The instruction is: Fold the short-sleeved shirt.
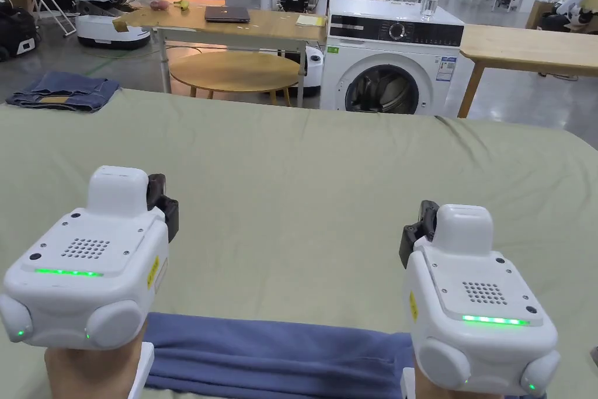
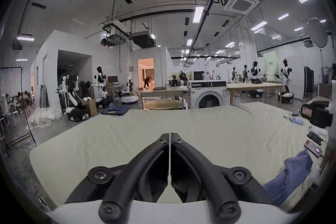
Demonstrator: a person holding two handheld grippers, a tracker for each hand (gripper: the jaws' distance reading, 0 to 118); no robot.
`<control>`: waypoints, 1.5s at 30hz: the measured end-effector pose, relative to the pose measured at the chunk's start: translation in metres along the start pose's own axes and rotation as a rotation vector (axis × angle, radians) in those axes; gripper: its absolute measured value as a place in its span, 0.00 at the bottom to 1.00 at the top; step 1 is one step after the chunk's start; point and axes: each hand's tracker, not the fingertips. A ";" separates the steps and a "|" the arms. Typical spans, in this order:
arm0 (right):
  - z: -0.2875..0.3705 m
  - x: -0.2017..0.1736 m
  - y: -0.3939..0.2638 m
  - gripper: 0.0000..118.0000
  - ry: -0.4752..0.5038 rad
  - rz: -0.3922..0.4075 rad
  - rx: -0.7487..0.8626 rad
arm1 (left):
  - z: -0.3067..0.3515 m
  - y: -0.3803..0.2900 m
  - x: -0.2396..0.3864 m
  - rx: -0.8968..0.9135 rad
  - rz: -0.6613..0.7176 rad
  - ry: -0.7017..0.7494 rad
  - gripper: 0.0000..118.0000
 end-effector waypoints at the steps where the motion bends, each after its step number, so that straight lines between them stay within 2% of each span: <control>1: -0.001 -0.001 0.000 0.00 -0.005 -0.004 0.002 | 0.001 0.001 -0.003 0.002 0.011 0.009 0.00; 6: -0.007 -0.003 -0.001 0.00 0.007 -0.041 -0.017 | -0.006 -0.002 -0.028 -0.159 0.036 -0.056 0.00; 10: -0.012 -0.008 -0.006 0.00 0.036 -0.020 -0.043 | -0.016 -0.023 -0.061 -0.388 0.052 -0.112 0.00; 13: -0.017 -0.012 -0.010 0.00 0.061 -0.006 -0.074 | -0.025 -0.043 -0.097 -0.549 0.170 -0.199 0.08; 15: -0.019 -0.015 -0.013 0.00 0.074 0.004 -0.095 | -0.030 -0.057 -0.123 -0.666 0.279 -0.257 0.30; 16: -0.020 -0.016 -0.015 0.00 0.079 0.008 -0.102 | -0.032 -0.065 -0.135 -0.695 0.332 -0.281 0.38; 18: -0.022 -0.018 -0.018 0.00 0.080 0.019 -0.117 | -0.032 -0.076 -0.155 -0.790 0.423 -0.311 0.62; 22: -0.026 -0.019 -0.024 0.00 0.093 0.021 -0.145 | -0.033 -0.092 -0.183 -0.846 0.485 -0.344 0.61; 29: -0.031 -0.015 -0.033 0.00 0.093 0.016 -0.186 | -0.052 -0.147 -0.211 -1.066 0.798 -0.484 0.61; 34: -0.031 -0.012 -0.038 0.00 0.087 0.014 -0.206 | -0.056 -0.161 -0.206 -0.987 0.983 -0.590 0.61; 35: -0.031 -0.011 -0.039 0.00 0.086 0.010 -0.210 | -0.058 -0.165 -0.201 -0.994 0.986 -0.623 0.58; 36: -0.031 -0.011 -0.039 0.00 0.086 0.007 -0.213 | -0.059 -0.167 -0.196 -0.987 0.985 -0.655 0.50; 37: -0.032 -0.011 -0.040 0.00 0.086 0.004 -0.217 | -0.059 -0.169 -0.191 -0.988 0.975 -0.653 0.37; 38: -0.032 -0.010 -0.041 0.00 0.086 0.001 -0.219 | -0.061 -0.172 -0.183 -1.006 0.943 -0.637 0.13; 39: -0.032 -0.010 -0.042 0.00 0.085 -0.002 -0.220 | -0.060 -0.174 -0.177 -1.025 0.882 -0.578 0.07; 40: -0.032 -0.010 -0.043 0.00 0.083 -0.004 -0.222 | -0.060 -0.178 -0.173 -1.026 0.860 -0.556 0.06; 42: -0.033 -0.009 -0.044 0.00 0.087 -0.009 -0.230 | -0.056 -0.178 -0.177 -0.956 0.950 -0.579 0.04; 45: -0.033 -0.008 -0.043 0.00 0.091 0.004 -0.232 | -0.050 -0.170 -0.177 -0.956 0.906 -0.555 0.03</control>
